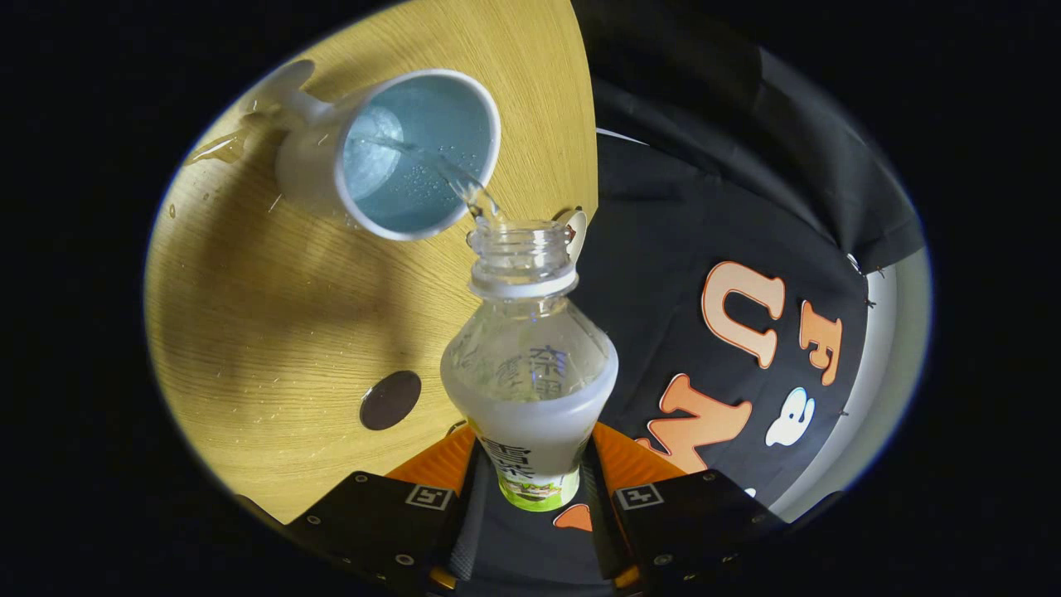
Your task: Take the bottle from table, then pour the juice into the cup, finally place the bottle on the coaster
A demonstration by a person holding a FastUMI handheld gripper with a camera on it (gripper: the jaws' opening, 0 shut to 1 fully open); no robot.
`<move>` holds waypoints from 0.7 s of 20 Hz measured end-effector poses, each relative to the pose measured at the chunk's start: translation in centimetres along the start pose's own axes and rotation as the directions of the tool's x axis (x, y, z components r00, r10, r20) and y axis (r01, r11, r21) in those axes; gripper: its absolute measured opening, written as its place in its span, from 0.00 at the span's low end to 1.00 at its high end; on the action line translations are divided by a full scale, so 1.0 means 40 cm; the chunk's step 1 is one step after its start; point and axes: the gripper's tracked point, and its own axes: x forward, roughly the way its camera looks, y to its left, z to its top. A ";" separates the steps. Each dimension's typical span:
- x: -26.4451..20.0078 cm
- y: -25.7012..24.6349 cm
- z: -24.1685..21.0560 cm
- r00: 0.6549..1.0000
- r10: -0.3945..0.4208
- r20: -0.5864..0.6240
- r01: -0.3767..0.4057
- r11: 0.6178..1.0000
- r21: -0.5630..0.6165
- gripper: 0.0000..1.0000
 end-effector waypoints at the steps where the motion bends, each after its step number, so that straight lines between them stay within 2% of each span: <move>1: -0.002 -0.003 0.000 1.000 -0.001 0.001 0.001 1.000 -0.009 0.56; 14: -0.007 -0.028 0.016 0.999 0.007 0.036 -0.003 0.995 -0.104 0.57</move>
